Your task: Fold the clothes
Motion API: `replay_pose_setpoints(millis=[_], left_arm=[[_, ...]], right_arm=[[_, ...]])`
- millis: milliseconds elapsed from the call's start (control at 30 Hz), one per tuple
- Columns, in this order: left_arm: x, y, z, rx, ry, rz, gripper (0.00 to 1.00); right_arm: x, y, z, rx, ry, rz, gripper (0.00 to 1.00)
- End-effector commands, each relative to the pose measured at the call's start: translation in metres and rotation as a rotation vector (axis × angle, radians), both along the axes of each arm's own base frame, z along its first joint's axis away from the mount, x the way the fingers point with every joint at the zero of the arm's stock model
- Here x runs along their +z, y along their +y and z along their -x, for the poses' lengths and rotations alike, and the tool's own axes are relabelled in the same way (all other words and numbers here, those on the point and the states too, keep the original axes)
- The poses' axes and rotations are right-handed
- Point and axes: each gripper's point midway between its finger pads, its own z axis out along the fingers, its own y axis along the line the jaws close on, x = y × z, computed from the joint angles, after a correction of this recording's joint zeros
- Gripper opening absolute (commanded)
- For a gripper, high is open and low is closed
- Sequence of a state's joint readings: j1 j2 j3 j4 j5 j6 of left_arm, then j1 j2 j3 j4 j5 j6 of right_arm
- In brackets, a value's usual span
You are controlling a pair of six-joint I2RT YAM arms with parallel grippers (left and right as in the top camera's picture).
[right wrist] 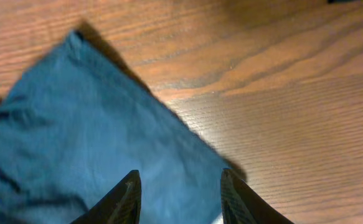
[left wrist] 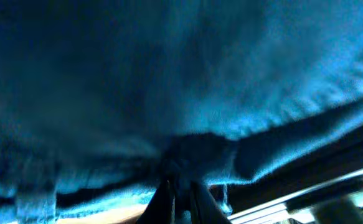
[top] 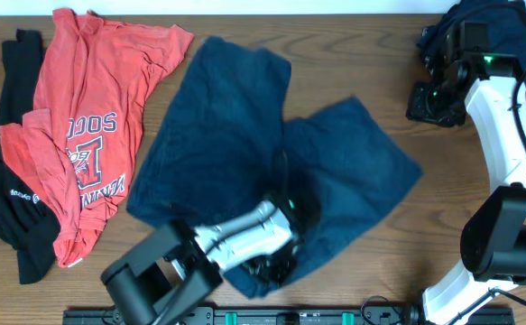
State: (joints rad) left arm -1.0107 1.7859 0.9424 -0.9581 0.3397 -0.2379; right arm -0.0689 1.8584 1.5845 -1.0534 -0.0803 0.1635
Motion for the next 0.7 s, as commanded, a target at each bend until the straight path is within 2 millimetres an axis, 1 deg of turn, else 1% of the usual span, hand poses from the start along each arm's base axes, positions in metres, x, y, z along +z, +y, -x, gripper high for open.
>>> replay_pose_setpoints(millis=[0,100,200,300,333,367,433,467,533,567,667], left_arm=[[-0.007,0.007,0.018,0.070,0.016,-0.084,0.06],[-0.004,0.009,0.017,0.113,0.012,-0.102,0.06],[0.000,0.006,0.015,0.127,-0.002,-0.082,0.06],[0.009,0.001,0.012,0.133,-0.020,-0.046,0.06],[0.013,-0.002,0.010,0.139,-0.029,-0.030,0.12],[0.015,-0.003,0.009,0.142,-0.033,-0.022,0.21],[0.022,-0.005,0.003,0.154,-0.048,-0.003,0.57],[0.026,-0.005,0.000,0.163,-0.056,0.005,0.70],[0.033,0.001,-0.012,0.197,-0.086,0.000,0.88],[0.038,0.005,-0.020,0.220,-0.103,-0.005,0.93],[0.054,0.015,-0.048,0.327,-0.148,0.012,0.99]], right_arm=[[-0.012,0.013,0.005,0.039,0.016,-0.033,0.40],[-0.012,0.028,0.000,0.124,-0.018,-0.084,0.42],[-0.006,0.050,-0.012,0.253,-0.091,-0.119,0.45],[0.003,0.066,-0.026,0.313,-0.160,-0.118,0.46],[0.006,0.073,-0.032,0.335,-0.189,-0.116,0.48],[0.009,0.078,-0.035,0.346,-0.208,-0.116,0.49],[0.018,0.094,-0.049,0.383,-0.281,-0.129,0.51],[0.023,0.103,-0.055,0.404,-0.322,-0.139,0.52],[0.034,0.121,-0.069,0.429,-0.403,-0.139,0.52],[0.040,0.129,-0.076,0.430,-0.441,-0.138,0.52],[0.054,0.154,-0.090,0.448,-0.536,-0.158,0.52]])
